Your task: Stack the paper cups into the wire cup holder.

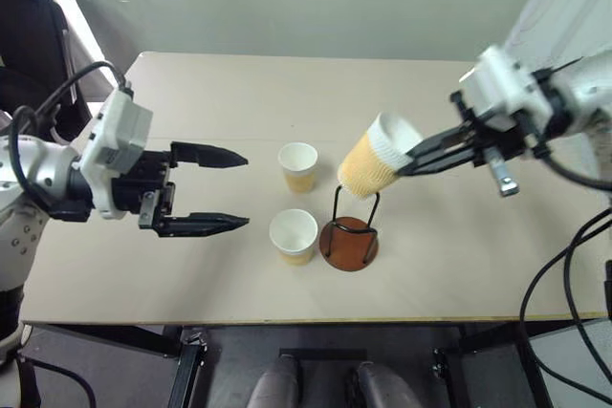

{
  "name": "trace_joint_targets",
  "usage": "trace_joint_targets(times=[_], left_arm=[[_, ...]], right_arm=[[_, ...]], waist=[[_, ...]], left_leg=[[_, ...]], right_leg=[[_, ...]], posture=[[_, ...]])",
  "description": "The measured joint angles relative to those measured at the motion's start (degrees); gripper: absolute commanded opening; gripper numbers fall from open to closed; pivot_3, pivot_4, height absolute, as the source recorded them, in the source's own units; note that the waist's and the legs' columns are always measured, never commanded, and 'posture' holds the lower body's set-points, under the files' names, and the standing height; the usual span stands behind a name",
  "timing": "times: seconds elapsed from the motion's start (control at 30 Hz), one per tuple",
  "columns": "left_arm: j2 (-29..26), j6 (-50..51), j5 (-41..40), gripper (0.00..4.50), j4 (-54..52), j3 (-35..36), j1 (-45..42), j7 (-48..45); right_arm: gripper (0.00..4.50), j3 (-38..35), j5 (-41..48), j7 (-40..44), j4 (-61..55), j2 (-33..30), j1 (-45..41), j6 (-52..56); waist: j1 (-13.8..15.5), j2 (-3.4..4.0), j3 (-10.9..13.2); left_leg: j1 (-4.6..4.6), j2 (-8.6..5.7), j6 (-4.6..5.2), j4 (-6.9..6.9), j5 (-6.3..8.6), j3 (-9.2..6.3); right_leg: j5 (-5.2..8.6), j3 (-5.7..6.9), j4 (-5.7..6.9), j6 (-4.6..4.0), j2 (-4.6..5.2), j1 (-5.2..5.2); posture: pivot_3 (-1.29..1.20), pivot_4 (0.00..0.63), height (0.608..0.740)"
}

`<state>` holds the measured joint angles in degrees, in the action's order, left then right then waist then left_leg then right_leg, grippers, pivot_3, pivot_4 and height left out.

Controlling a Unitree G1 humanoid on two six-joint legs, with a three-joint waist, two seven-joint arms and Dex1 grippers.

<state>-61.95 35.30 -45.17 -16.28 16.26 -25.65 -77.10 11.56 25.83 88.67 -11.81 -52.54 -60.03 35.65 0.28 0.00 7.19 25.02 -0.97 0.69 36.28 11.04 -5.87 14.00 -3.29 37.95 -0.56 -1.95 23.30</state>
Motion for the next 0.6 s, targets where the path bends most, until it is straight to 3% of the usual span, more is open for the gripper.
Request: trace_joint_targets(times=[0.5, 0.6], left_arm=[[-0.98, 0.21, -0.63, 4.50, -2.65, 1.95, 3.92, 1.40], [-1.31, 0.22, -0.69, 4.50, -3.12, 2.20, 4.34, 1.42]], right_arm=[[0.02, 5.42, -5.29, 0.17, -0.75, 1.39, 3.56, -4.88], [0.85, 6.00, -6.74, -0.51, -0.06, 2.85, 3.54, -5.33]], waist=[[-0.10, 0.01, 0.00], [-0.06, 0.01, 0.00]], left_leg=[[-0.08, 0.03, -0.04, -0.03, -0.02, 0.02], [-0.07, 0.03, -0.04, -0.03, -0.02, 0.01]], right_leg=[[-0.05, 0.00, 0.10, -0.11, -0.01, 0.02], [-0.06, 0.01, 0.10, -0.12, -0.01, 0.02]], posture=[[0.00, 0.150, 0.740], [0.00, 0.150, 0.740]])
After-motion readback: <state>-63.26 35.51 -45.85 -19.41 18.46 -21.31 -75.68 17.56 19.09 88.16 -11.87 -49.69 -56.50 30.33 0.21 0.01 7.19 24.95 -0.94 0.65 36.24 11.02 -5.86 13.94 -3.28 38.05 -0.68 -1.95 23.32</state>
